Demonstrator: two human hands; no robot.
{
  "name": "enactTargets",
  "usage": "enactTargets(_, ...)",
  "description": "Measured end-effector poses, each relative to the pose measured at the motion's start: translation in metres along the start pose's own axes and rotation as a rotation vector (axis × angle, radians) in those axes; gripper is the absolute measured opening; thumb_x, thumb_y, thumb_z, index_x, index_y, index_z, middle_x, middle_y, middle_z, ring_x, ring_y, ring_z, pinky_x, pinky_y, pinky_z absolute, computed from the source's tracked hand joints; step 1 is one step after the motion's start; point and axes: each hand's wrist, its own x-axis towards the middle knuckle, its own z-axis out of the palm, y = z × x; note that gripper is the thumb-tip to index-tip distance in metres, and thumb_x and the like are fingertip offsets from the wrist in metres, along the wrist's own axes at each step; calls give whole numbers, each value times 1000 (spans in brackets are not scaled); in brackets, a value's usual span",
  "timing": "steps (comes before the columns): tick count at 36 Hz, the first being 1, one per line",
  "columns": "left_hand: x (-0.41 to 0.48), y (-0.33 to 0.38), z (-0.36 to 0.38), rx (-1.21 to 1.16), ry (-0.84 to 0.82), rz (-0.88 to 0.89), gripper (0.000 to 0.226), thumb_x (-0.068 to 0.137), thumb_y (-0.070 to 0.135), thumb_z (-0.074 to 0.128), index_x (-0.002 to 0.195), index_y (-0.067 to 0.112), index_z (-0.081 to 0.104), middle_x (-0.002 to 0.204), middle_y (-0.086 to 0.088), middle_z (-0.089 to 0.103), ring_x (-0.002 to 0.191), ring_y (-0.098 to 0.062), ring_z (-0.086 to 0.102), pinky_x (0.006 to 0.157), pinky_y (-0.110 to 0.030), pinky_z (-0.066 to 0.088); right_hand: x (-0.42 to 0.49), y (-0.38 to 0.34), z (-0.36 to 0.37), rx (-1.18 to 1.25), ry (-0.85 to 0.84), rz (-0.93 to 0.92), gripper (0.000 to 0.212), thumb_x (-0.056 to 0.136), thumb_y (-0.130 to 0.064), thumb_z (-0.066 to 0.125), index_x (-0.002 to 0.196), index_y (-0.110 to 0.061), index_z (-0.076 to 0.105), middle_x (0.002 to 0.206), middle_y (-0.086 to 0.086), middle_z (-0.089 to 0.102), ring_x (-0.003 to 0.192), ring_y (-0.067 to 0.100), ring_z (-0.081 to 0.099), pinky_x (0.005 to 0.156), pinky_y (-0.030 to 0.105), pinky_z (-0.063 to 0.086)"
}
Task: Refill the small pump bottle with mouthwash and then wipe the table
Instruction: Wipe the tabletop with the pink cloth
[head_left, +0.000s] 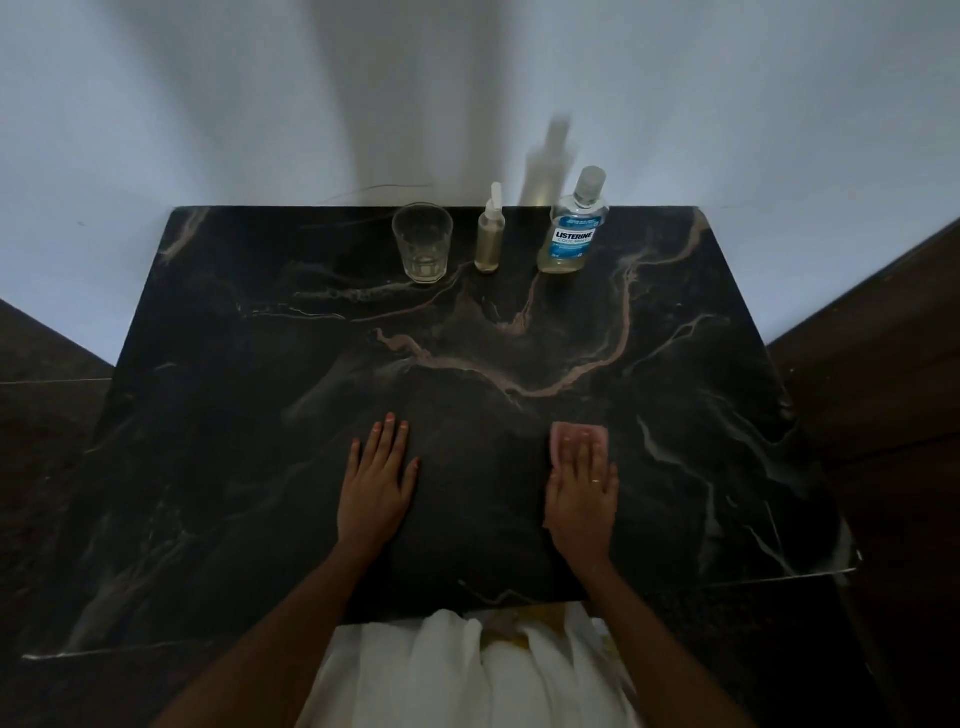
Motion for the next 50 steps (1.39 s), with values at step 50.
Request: enactTargets(50, 1, -2, 1, 22, -33, 15, 63, 86, 46, -2, 143, 20, 4, 153, 1, 2, 138, -10, -6, 116, -36, -2, 60, 66, -23, 125, 74, 184, 50, 96, -21, 26, 144, -20, 10, 154, 11, 7, 142, 27, 3, 114, 47, 5)
